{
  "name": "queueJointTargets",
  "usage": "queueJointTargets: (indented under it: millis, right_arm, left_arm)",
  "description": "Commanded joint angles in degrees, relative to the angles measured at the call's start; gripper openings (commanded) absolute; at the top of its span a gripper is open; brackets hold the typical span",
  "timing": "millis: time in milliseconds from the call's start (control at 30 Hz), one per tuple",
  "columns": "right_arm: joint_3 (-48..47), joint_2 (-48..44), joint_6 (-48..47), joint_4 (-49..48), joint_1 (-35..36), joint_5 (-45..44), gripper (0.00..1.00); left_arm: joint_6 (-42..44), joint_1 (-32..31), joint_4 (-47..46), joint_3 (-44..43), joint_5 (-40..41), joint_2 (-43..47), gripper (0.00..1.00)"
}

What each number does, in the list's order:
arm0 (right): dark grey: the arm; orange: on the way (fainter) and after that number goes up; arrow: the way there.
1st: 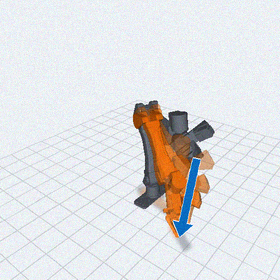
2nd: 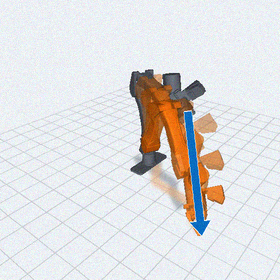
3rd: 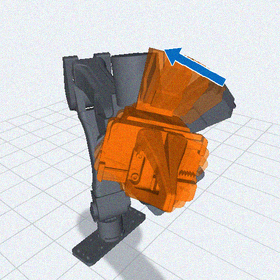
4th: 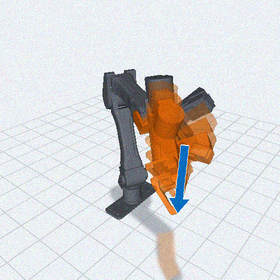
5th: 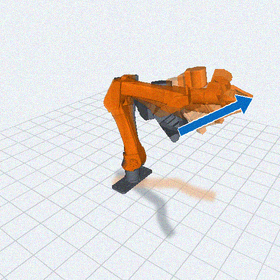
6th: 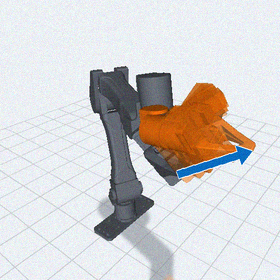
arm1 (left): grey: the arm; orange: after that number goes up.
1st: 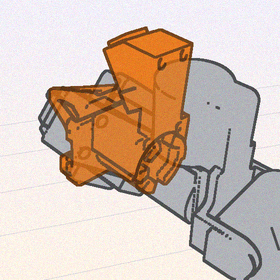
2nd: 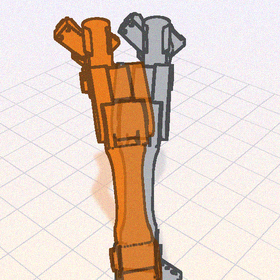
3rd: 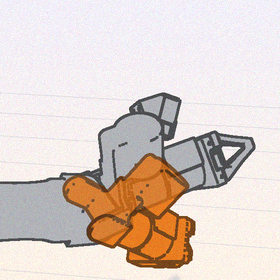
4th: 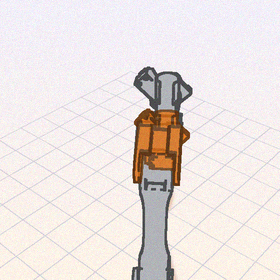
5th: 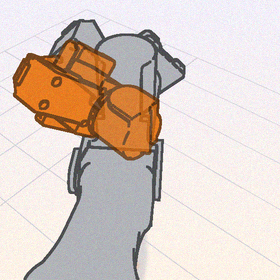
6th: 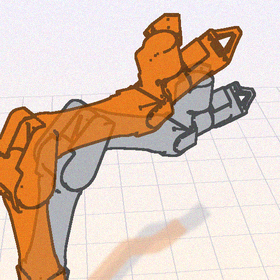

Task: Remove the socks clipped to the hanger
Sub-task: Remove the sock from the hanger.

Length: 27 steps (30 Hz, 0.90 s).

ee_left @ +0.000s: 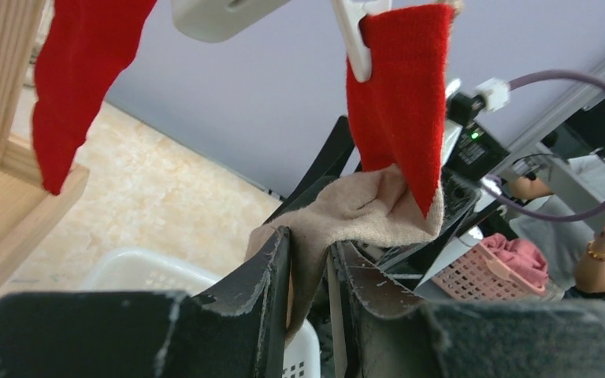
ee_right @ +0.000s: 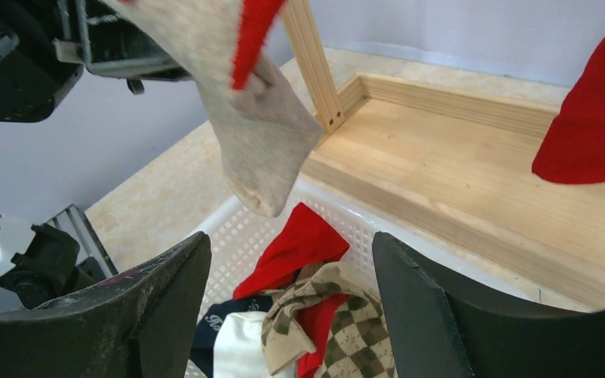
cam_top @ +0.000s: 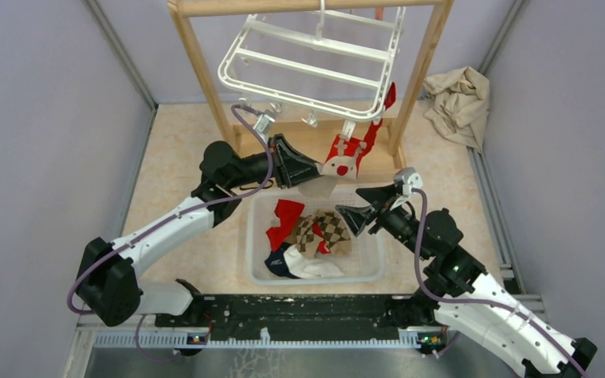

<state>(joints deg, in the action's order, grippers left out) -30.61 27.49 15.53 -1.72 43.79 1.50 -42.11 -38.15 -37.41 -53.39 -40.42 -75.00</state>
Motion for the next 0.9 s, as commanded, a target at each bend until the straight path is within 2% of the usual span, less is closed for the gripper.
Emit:
queueJointTargets:
  millis: [0,367,600,700,800,867]
  right_arm:
    - [1.21,0.61,1.34,-7.75,-0.33,1.44,0.76]
    - [5.79,5.2,4.35,-21.62,-0.29,4.11,0.78]
    - [6.3,7.81,6.2,-27.07,-0.3,5.16,0.78]
    - [6.03,8.29,6.44,-27.46,-0.29,5.76,0.67]
    - [5.46,8.78,6.45,-26.99,-0.31,6.71,0.44]
    - [4.66,9.3,6.18,-25.78,-0.31,7.16,0.24]
  left_arm:
    - [-5.75,-0.34,-9.02,1.71,-1.15,0.31,0.3]
    - [-16.37,-1.04,-24.05,7.88,-0.33,-1.46,0.31]
    - [-24.11,-1.6,-37.25,11.92,0.79,-5.31,0.31]
    - [-27.16,-1.61,-42.21,13.19,1.53,-6.79,0.32]
    - [-28.1,-1.79,-43.86,13.31,1.58,-7.86,0.39]
    - [-27.71,-1.93,-43.33,13.25,1.76,-7.94,0.45]
